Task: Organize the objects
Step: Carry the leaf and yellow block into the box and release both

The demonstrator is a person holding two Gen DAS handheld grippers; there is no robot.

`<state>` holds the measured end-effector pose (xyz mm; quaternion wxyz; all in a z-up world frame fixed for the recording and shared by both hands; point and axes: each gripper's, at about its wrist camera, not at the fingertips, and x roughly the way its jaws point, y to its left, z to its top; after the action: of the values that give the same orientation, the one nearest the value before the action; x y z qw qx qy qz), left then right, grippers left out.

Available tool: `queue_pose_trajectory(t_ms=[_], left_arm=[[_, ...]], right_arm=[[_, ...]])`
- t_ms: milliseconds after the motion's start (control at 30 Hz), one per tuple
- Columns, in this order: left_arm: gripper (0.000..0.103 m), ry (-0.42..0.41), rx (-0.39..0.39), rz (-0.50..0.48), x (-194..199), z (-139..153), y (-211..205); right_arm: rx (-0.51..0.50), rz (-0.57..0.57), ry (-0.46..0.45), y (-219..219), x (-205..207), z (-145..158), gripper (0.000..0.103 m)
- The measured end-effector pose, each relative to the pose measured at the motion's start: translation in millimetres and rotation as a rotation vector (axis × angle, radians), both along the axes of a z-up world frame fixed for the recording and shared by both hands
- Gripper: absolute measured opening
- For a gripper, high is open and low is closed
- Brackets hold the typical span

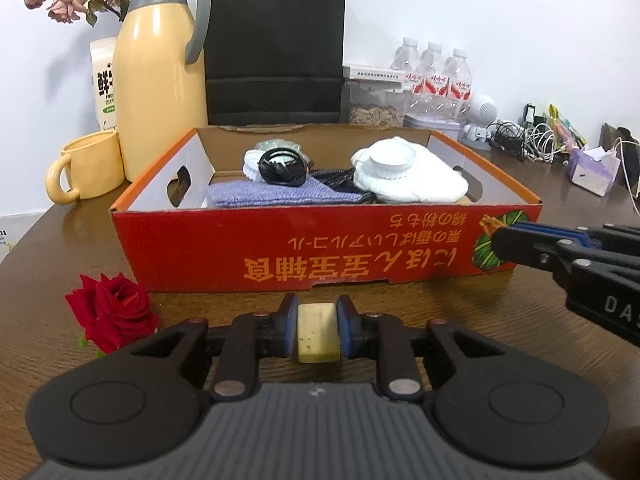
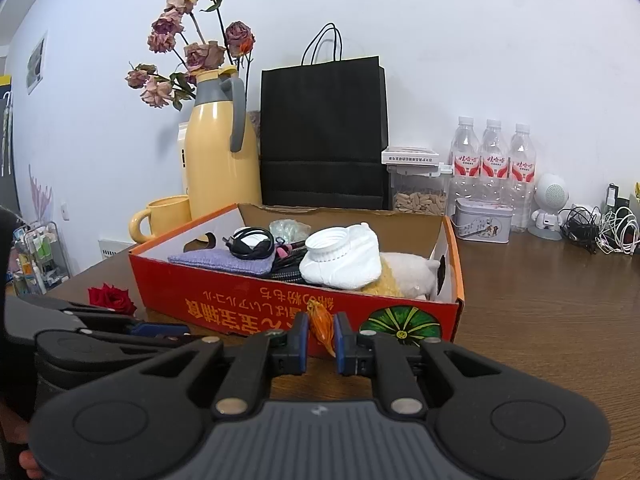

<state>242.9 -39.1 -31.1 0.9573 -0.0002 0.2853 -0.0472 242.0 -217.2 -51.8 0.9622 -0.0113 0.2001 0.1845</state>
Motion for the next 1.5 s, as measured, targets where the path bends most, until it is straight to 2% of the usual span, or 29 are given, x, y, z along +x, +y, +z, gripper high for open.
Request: queue_pose_trajectory(t_ms=[200, 367, 533, 733, 867, 1067, 1400, 1467, 1500], left_arm=[[0.022, -0.065, -0.016, -0.013, -13.1, 14.0, -1.1], [0.022, -0.146, -0.049, -0.03, -17.2, 42.8, -1.4], [0.022, -0.205, -0.083, -0.009, 7.2, 76.5, 2.4], [0.022, -0.243, -0.113, 0.051, 46.7, 96.4, 4.9], [0.022, -0.238, -0.12, 0.091, 74.2, 96.6, 7.0], [0.022, -0.196, -0.117, 0.116, 103.7, 83.8, 12.5], [0.023, -0.155, -0.082, 0.108, 112.4, 67.9, 9.4], [0.03, -0.155, -0.084, 0.114, 112.2, 67.7, 10.7], [0.047, -0.156, -0.091, 0.118, 112.2, 67.8, 11.8]], right_arm=[[0.006, 0.004, -0.017, -1.0, -2.7, 1.9, 0.012], [0.016, 0.012, -0.054, 1.3, -3.1, 12.4, 0.012], [-0.004, -0.005, -0.068, 6.5, 11.1, 26.1, 0.012], [-0.031, -0.036, -0.115, 22.0, 45.9, 48.8, 0.012], [-0.039, -0.072, -0.124, 32.3, 76.0, 54.9, 0.012], [-0.048, -0.126, -0.11, 32.7, 107.3, 47.7, 0.012], [-0.04, -0.133, -0.058, 21.4, 121.3, 35.9, 0.013], [-0.039, -0.141, -0.051, 20.1, 120.9, 35.4, 0.016], [-0.036, -0.146, -0.045, 19.1, 121.1, 35.4, 0.025]])
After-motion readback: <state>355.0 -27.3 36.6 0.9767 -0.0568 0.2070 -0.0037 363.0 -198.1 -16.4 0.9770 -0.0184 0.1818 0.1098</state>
